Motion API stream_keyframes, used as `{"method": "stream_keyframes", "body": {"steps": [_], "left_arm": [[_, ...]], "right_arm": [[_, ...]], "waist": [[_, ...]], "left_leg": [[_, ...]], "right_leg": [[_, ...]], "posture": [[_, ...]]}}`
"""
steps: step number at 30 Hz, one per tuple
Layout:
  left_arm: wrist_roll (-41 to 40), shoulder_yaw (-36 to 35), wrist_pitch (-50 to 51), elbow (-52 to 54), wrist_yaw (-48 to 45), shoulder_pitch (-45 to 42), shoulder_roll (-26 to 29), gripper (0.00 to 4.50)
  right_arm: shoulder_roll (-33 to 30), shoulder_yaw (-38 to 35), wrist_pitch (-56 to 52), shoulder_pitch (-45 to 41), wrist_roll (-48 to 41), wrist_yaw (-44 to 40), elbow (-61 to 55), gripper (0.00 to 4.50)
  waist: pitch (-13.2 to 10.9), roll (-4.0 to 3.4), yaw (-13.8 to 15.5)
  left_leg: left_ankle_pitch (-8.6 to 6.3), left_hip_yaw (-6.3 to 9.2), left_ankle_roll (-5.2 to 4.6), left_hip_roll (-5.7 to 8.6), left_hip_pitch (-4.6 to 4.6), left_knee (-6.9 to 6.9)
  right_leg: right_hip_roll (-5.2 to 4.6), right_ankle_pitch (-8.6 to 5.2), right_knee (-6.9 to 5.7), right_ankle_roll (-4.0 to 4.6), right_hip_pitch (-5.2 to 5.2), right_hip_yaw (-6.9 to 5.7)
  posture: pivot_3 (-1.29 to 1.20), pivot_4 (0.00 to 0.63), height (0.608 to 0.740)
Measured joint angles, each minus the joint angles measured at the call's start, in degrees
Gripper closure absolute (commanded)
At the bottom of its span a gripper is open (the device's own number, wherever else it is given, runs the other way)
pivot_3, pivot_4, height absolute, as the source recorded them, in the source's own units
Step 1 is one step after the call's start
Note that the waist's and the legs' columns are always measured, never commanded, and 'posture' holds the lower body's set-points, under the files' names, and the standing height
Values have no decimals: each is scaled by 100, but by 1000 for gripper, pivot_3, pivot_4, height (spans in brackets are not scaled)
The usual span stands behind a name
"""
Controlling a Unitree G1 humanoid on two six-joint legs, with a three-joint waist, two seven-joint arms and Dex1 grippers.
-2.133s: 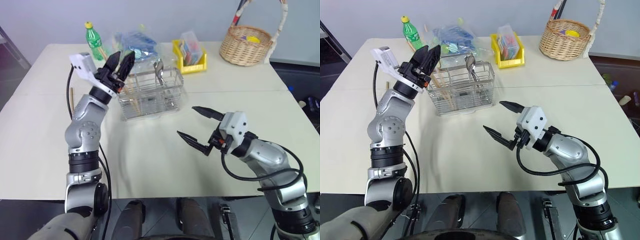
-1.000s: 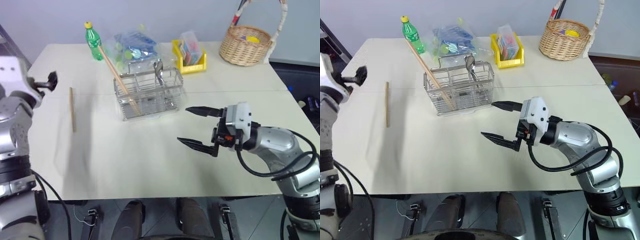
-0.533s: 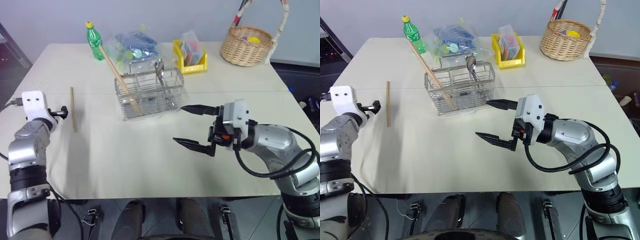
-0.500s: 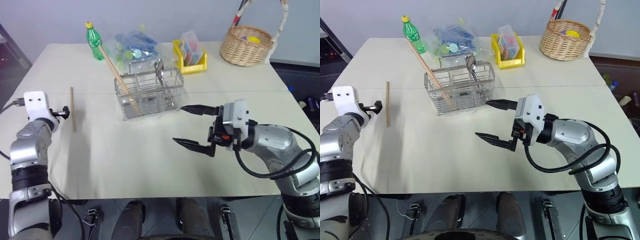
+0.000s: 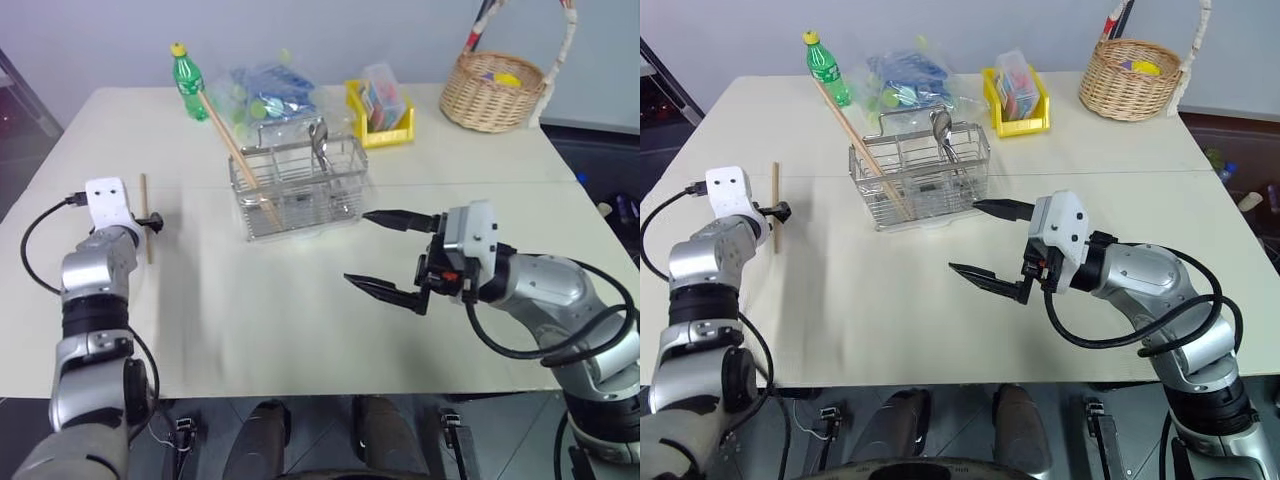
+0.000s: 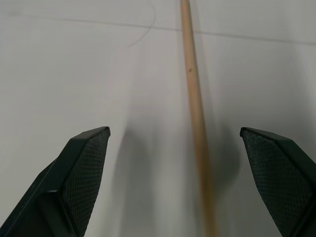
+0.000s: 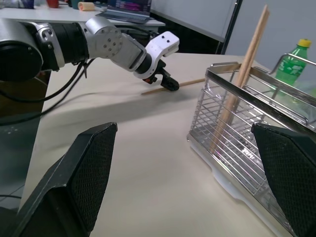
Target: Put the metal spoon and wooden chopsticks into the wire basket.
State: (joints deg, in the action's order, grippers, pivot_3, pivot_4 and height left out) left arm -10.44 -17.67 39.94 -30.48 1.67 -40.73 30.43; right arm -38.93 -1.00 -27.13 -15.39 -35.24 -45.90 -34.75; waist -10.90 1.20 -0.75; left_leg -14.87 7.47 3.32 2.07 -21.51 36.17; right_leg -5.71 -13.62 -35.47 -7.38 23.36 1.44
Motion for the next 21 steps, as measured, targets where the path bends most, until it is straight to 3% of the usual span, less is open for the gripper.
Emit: {"method": "stream_keyframes", "body": {"steps": [5, 6, 9, 14, 15, 21], "left_arm": [[-36, -160, 246, -538, 125, -346, 1, 58], [-39, -200, 300, -591, 151, -405, 4, 297], [-94, -376, 447, -661, 255, -460, 28, 1426], [-190, -609, 633, -516, 342, -366, 30, 4084], [-205, -632, 669, -463, 361, -321, 36, 4450], [-265, -801, 850, -234, 406, -167, 104, 4450]], "right_arm": [[7, -1, -2, 73, 2, 84, -11, 0], [7, -1, -2, 76, 2, 96, -11, 0], [6, -7, -2, 78, 4, 136, -11, 0], [0, -100, -2, 90, 8, 179, -11, 0], [-1, -119, -2, 94, 8, 183, -11, 0], [-1, -161, -2, 106, 10, 169, -4, 0]], "waist": [[0, 0, -26], [0, 0, -22], [0, 0, -35], [1, 0, -45], [1, 0, -45], [1, -1, -38]], "left_leg": [[0, -1, 0, 0, 1, -1], [0, 0, 0, 0, 2, -1], [0, -1, 0, 0, 4, -1], [0, -1, 0, -1, 7, -1], [0, -1, 0, -1, 7, -1], [1, -1, 1, -1, 7, 0]], "right_leg": [[0, 0, -2, 0, 1, 0], [0, 0, -3, 0, 1, 0], [0, 0, -6, 0, 1, 1], [0, 0, -8, 0, 1, 2], [0, 0, -9, 0, 2, 2], [0, 0, -12, 0, 2, 2]], "posture": [[0, 150, 740], [0, 150, 740], [0, 150, 740], [0, 150, 740], [0, 150, 740], [0, 150, 740]]}}
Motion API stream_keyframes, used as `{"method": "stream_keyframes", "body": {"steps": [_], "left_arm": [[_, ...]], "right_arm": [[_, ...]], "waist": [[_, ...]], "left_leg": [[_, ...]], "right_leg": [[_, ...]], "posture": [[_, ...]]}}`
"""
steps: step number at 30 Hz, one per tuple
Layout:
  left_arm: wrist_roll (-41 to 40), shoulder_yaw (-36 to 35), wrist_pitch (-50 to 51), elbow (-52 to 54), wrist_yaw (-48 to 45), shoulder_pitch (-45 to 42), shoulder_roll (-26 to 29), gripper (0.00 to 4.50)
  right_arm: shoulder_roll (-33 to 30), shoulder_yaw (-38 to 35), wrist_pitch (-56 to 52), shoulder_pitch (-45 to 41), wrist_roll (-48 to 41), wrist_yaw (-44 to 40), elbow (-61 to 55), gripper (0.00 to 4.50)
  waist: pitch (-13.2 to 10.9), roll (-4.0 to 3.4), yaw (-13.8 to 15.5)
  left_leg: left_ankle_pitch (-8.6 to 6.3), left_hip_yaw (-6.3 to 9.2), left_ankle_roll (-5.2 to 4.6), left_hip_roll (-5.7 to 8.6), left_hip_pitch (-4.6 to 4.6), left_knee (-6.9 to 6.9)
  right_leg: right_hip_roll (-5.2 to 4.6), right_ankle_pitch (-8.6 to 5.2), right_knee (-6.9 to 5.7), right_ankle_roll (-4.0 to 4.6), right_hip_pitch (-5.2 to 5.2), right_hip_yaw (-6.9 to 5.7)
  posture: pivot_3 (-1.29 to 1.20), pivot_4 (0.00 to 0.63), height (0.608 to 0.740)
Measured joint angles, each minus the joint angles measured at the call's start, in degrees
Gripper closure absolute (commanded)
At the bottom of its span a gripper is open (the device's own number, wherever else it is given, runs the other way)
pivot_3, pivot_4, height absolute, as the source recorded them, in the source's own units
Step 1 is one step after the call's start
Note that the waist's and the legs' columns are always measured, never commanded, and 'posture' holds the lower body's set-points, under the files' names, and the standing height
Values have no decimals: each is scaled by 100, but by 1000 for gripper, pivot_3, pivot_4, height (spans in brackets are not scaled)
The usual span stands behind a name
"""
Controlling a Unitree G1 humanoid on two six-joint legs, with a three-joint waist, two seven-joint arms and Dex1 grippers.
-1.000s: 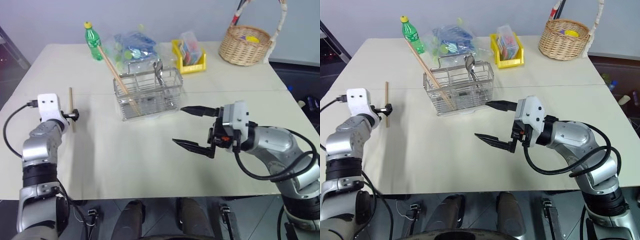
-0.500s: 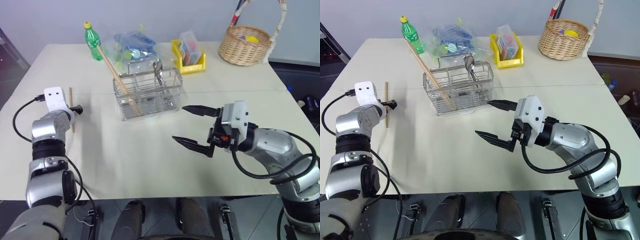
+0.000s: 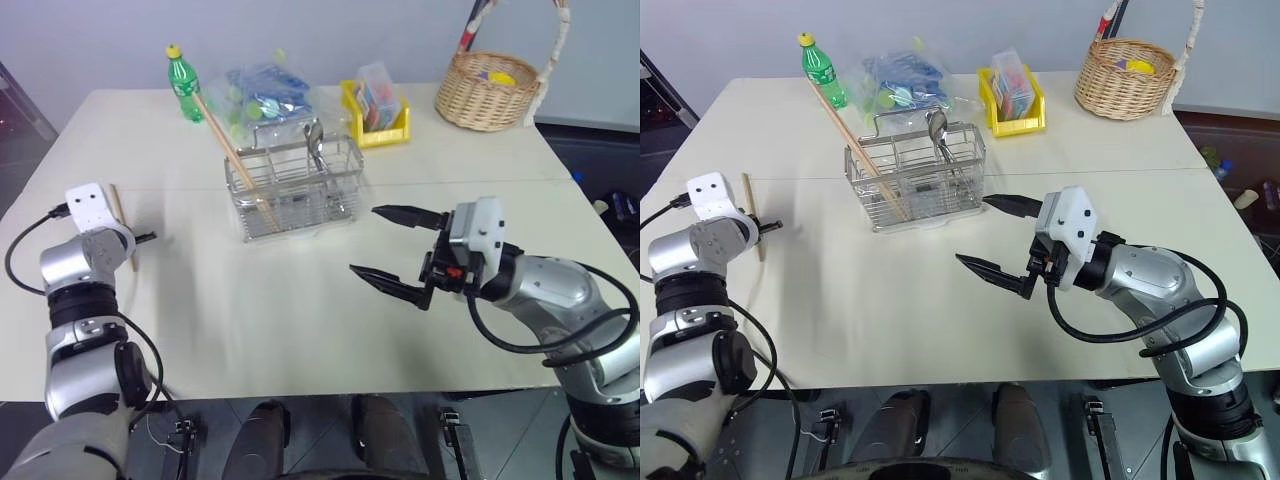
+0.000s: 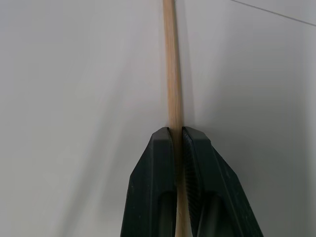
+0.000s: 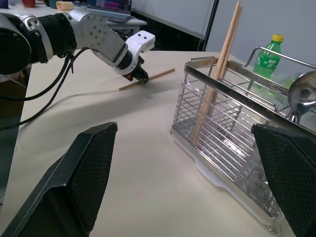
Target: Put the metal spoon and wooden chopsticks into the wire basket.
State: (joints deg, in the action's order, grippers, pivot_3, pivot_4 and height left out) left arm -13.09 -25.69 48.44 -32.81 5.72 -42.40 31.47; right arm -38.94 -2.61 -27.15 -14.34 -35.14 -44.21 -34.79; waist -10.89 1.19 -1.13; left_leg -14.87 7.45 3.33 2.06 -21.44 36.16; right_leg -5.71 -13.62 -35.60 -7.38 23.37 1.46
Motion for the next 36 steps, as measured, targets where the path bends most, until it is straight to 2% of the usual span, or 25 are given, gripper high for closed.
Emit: {"method": "stream_keyframes", "body": {"steps": [5, 10, 16, 21, 24, 29, 36], "left_arm": [[8, -40, -99, -1, -6, 25, 19, 4450], [57, 19, -657, 10, -150, 50, 94, 4450], [-14, 53, -2031, 16, -763, -464, 94, 4450], [-159, 313, -3271, -53, -1902, -953, 77, 4450], [-572, 415, -3832, -78, -3158, -1162, 26, 4450], [-1102, 417, -4167, -157, -4354, -1743, 93, 4450], [-1546, 400, -4081, -232, -5014, -2063, 50, 4450]], "right_arm": [[0, -23, 0, 19, -1, -12, 15, 0], [2, -95, -1, 199, 3, 16, 72, 0], [193, -248, -2, 481, 6, 341, 140, 0], [431, -346, -6, 709, 10, 741, 31, 0], [585, -379, -2, 996, 16, 1007, -193, 0], [776, -533, -10, 1164, 5, 1437, -438, 0], [900, -577, -14, 1357, 5, 1770, -560, 0]], "waist": [[0, 0, 16], [0, 2, 43], [2, 10, 58], [2, 10, 40], [1, 11, 36], [1, 11, 10], [1, 10, 15]], "left_leg": [[0, 0, 1, 0, -2, 0], [1, 1, 3, 0, -5, 0], [3, 0, 7, 2, -11, 1], [3, 0, 7, 2, -10, -3], [3, -1, 6, 2, -13, -2], [3, -2, 5, 2, -9, -2], [3, -1, 4, 2, -8, 3]], "right_leg": [[0, 0, 1, 0, 0, 0], [-1, 0, 4, 0, 1, 0], [-4, 0, 9, 0, 1, -1], [-4, 0, 9, 0, 2, -1], [-4, 0, 9, 0, 3, -2], [-2, 0, 6, 0, 3, -1], [-2, 0, 4, 0, -2, -1]], "posture": [[0, 150, 740], [0, 150, 740], [0, 150, 740], [0, 150, 740], [0, 150, 740], [0, 150, 740], [0, 150, 740]]}}
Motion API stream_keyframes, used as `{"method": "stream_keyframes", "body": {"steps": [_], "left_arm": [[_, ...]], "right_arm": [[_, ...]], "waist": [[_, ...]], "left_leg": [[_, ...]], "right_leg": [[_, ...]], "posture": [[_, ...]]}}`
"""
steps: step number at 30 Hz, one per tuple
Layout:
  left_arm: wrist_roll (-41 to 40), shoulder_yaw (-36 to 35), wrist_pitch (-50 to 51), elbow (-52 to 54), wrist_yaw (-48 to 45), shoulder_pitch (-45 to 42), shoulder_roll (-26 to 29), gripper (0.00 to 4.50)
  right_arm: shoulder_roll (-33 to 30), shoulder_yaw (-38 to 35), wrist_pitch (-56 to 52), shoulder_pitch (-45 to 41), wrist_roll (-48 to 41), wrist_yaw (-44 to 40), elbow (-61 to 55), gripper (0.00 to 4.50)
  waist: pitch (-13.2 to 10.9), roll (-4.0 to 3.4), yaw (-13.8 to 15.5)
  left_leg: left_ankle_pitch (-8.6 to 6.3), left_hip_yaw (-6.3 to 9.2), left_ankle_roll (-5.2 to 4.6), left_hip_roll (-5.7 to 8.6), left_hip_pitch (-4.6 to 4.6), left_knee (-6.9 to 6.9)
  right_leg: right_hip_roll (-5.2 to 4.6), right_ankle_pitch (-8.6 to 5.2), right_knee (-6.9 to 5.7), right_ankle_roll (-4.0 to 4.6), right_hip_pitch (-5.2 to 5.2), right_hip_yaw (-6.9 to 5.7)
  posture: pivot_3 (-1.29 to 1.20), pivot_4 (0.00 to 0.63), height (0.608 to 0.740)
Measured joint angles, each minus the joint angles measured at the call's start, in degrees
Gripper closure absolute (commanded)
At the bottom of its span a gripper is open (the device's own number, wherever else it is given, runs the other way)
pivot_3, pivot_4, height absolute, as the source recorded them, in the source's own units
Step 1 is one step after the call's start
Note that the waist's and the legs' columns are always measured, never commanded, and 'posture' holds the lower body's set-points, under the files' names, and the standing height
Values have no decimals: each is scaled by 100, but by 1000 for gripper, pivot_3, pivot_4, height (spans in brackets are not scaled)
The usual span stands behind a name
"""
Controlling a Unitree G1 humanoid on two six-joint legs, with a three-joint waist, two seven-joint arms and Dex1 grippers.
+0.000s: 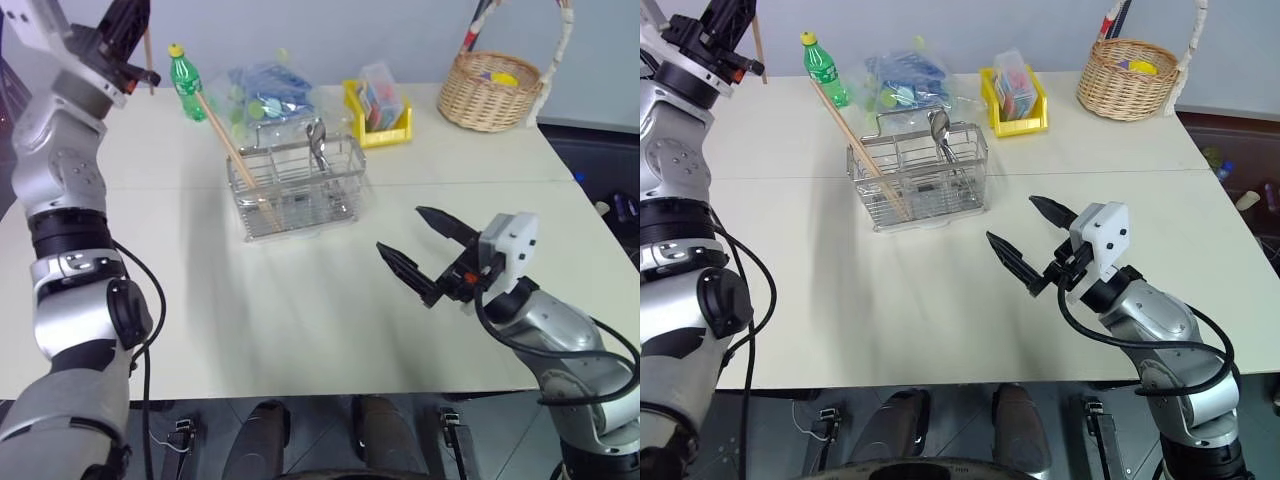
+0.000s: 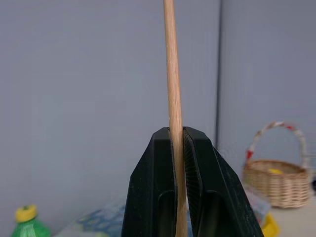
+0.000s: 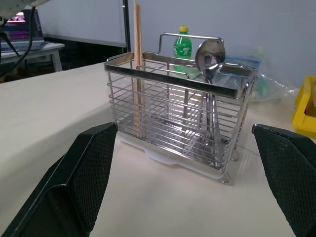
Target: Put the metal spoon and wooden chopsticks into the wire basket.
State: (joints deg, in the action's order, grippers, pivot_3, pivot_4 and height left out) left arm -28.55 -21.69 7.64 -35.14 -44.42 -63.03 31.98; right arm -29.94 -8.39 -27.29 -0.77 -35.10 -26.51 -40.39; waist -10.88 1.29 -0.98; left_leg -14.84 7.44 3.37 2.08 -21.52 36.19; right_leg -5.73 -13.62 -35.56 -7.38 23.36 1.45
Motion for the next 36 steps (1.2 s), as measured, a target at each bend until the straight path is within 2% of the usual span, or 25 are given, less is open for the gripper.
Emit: {"method": "stream_keyframes", "body": {"steps": [5, 11, 24, 36], "left_arm": [[-536, 55, 535, 714, -83, 157, -671, 4450], [-720, 238, 963, 1332, 39, 559, -1060, 4450], [-644, 465, 966, 2259, 633, 1792, -1484, 4450], [-644, 654, 1087, 2873, 877, 2337, -1626, 4450]], "right_arm": [[144, 19, 0, -201, 0, 139, 46, 0], [180, 128, 1, -277, 29, 135, 191, 0], [180, 151, -21, -400, 53, 122, 198, 0], [173, 154, -119, -619, 48, 6, 287, 0]], "waist": [[0, 0, 12], [0, -2, -30], [0, -2, 12], [0, -2, 17]], "left_leg": [[0, 2, 0, 0, 0, 1], [0, 2, 0, -1, 7, -1], [0, 2, 0, 0, 5, 0], [0, 2, 0, -1, 4, 0]], "right_leg": [[0, 0, 0, 0, -2, 0], [1, 0, -11, 1, 2, 1], [1, 0, -9, 1, 1, 2], [1, -1, -6, 2, 0, 2]], "posture": [[0, 150, 740], [0, 150, 740], [0, 150, 740], [0, 150, 740]]}}
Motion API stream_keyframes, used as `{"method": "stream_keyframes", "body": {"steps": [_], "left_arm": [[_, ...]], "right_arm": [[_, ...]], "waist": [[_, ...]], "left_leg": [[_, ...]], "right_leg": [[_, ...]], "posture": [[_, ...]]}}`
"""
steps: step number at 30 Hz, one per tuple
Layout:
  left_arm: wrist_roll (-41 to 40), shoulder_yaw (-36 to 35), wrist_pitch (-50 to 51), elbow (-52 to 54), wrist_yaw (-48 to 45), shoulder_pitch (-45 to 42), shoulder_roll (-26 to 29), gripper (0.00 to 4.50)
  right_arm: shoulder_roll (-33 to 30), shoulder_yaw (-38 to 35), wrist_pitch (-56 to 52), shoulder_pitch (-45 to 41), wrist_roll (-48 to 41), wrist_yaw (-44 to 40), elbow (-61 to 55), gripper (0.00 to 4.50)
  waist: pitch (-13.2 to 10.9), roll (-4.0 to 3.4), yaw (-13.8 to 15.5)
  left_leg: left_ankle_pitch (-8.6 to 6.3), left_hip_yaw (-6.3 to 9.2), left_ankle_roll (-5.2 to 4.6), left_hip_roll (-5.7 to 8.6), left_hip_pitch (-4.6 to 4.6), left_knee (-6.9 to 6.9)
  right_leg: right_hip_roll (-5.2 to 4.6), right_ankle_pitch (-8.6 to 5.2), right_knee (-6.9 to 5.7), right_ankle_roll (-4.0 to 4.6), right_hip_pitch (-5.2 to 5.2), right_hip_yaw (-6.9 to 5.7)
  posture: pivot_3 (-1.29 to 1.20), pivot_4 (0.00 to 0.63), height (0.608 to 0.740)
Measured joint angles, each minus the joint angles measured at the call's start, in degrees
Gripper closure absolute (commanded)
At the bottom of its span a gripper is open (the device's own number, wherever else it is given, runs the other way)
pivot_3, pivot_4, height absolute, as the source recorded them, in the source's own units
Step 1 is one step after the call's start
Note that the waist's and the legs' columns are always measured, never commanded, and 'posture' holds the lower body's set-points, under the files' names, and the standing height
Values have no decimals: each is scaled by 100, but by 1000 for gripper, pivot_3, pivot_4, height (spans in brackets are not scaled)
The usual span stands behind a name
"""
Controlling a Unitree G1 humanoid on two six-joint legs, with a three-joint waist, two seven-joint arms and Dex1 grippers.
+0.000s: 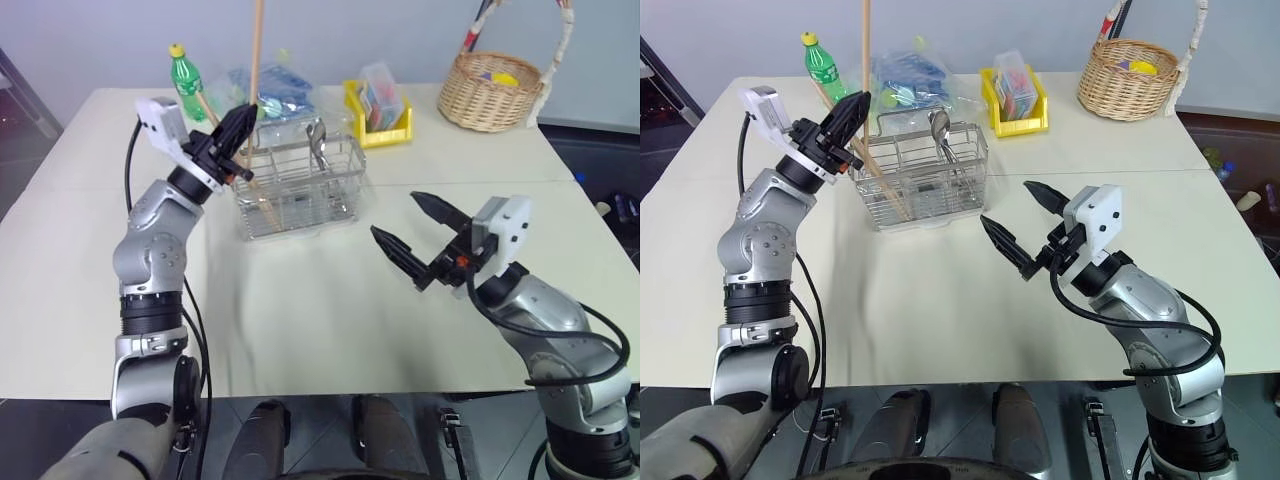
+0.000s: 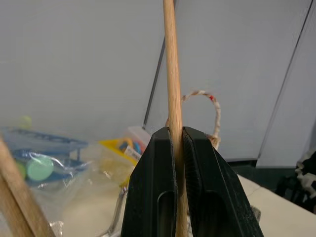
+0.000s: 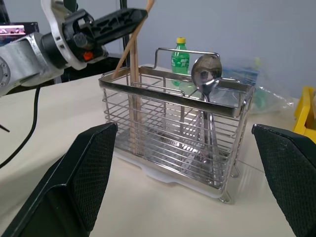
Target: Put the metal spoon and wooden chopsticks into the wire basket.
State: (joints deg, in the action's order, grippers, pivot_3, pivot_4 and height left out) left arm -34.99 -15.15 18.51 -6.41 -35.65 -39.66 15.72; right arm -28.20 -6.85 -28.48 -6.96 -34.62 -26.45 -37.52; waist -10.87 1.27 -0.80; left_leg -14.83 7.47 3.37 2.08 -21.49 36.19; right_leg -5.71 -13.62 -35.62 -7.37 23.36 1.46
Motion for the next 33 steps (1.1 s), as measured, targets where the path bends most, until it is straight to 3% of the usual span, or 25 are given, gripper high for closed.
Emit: {"method": "stream_keyframes", "body": {"steps": [3, 9, 10, 22, 27, 33], "left_arm": [[-9, 39, 16, 97, 55, 117, -14, 3341], [-54, 38, 20, 218, 85, 164, 10, 318], [-56, 38, 23, 219, 85, 164, 21, 41], [-67, 32, 419, 550, 514, 61, 290, 41], [-305, -7, 1058, 1316, 689, 125, 853, 41], [-1043, -469, 2162, 2303, 798, 1000, 1679, 41]], "right_arm": [[0, 2, -4, -34, 0, -30, 29, 0], [0, 4, -40, -66, 1, -67, 76, 0], [0, 4, -40, -69, 2, -76, 76, 0], [2, 90, -36, -212, 57, -179, 317, 0], [-5, 85, -25, -220, 62, -290, 440, 0], [-181, -41, -33, -186, 8, -507, 477, 0]], "waist": [[0, 0, 1], [0, 0, 1], [0, 0, 0], [0, 0, -3], [-1, -2, -23], [-2, -4, -25]], "left_leg": [[0, 0, 0, 0, 0, 0], [0, 0, 0, 0, 0, -1], [0, 0, 0, 0, 1, -1], [0, 0, 0, 0, 0, -2], [0, 0, 0, -1, 2, -5], [0, 1, 0, -2, 1, -6]], "right_leg": [[0, 0, 0, 0, 0, 0], [0, 0, 1, 0, 0, 0], [0, 0, 1, 0, -1, 0], [0, 0, 2, 0, 0, 0], [0, 0, 2, 0, 1, 0], [1, -1, 3, 2, 1, 1]], "posture": [[0, 150, 740], [0, 150, 740], [0, 150, 740], [0, 150, 740], [0, 150, 740], [0, 150, 740]]}}
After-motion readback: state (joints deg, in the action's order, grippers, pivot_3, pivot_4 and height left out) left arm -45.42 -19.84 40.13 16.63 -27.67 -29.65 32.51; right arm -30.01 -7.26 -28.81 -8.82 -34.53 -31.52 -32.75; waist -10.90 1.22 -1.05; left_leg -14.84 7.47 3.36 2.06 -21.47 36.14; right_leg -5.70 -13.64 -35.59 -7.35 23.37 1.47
